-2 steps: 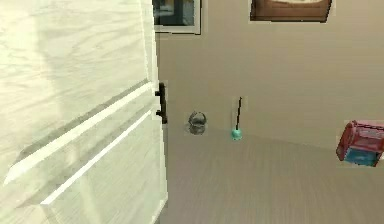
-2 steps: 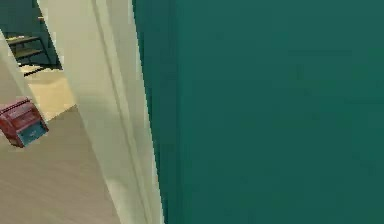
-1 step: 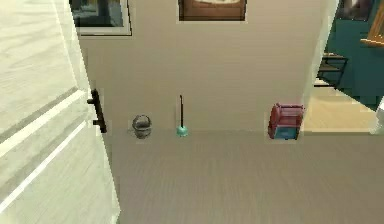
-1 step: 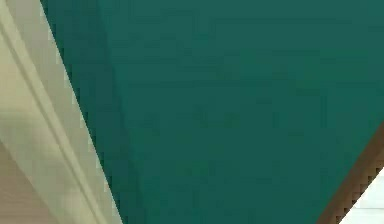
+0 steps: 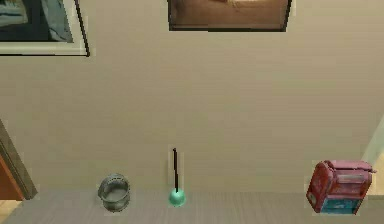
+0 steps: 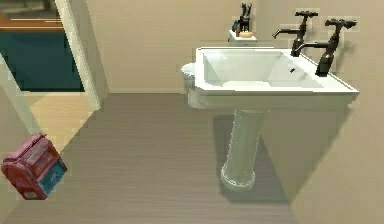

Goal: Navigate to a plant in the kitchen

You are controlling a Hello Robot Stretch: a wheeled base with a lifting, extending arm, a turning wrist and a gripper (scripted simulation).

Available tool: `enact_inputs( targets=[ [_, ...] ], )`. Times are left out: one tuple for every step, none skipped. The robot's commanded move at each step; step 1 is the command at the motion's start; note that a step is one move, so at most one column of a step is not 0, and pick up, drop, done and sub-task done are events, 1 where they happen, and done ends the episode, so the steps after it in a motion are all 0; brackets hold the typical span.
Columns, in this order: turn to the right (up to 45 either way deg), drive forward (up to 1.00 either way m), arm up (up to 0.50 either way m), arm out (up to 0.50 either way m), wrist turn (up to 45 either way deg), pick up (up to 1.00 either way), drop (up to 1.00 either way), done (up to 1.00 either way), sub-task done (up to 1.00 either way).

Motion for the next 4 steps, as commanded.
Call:
enact_inputs(
  targets=[
    [6.0, 0.0, 0.0, 0.0, 0.0, 0.0, 0.0, 0.0, 0.0],
    [0.0, 0.2, 0.0, 0.0, 0.0, 0.0, 0.0, 0.0, 0.0],
    [-45.0, 0.0, 0.0, 0.0, 0.0, 0.0, 0.0, 0.0, 0.0],
    [-24.0, 0.0, 0.0, 0.0, 0.0, 0.0, 0.0, 0.0, 0.0]
  ],
)
